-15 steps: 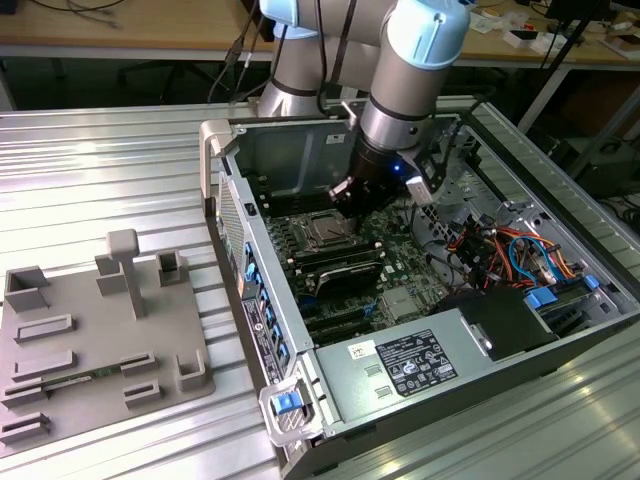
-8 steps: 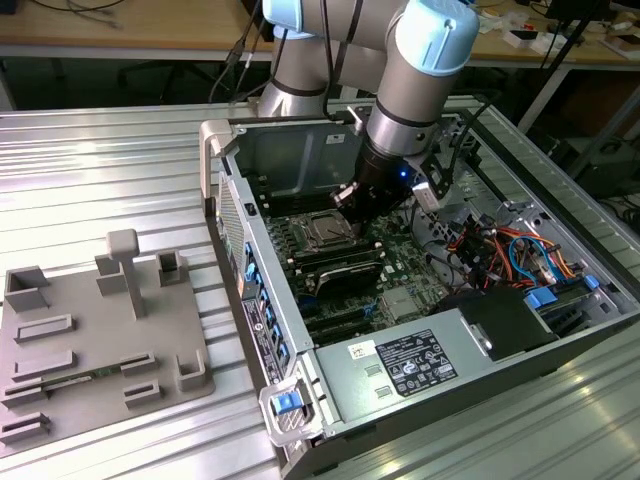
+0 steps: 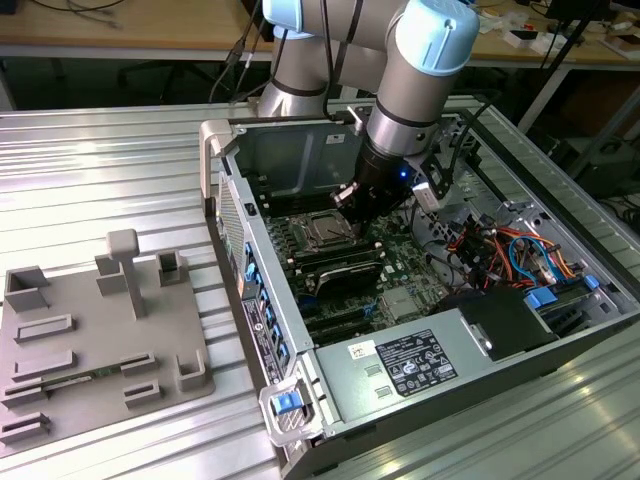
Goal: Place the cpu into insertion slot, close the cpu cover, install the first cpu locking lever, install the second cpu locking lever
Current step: 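Install the second cpu locking lever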
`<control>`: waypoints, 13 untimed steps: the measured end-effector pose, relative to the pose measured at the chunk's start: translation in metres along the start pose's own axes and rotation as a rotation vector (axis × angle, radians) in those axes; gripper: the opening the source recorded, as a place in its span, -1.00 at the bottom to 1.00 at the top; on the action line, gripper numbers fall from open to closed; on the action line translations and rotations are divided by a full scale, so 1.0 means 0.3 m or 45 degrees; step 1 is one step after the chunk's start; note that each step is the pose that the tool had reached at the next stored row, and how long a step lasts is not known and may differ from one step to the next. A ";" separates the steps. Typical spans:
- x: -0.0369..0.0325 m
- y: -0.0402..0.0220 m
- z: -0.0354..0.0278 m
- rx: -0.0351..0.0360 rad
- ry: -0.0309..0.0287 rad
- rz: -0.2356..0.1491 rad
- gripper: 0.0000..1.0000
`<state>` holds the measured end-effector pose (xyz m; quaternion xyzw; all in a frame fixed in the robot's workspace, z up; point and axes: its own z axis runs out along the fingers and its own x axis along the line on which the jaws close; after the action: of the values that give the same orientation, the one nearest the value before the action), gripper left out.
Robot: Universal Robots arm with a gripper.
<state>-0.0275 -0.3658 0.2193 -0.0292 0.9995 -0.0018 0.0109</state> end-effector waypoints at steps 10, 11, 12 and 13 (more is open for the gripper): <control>0.018 0.001 0.000 -0.0001 0.0000 0.000 -0.79; 0.020 0.001 0.000 -0.0001 -0.0001 0.000 -0.79; 0.020 0.001 0.000 -0.0001 0.0000 0.000 -0.79; 0.021 0.001 0.000 0.0000 0.0000 0.000 -0.79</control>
<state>-0.0337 -0.3658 0.2193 -0.0292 0.9995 -0.0018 0.0109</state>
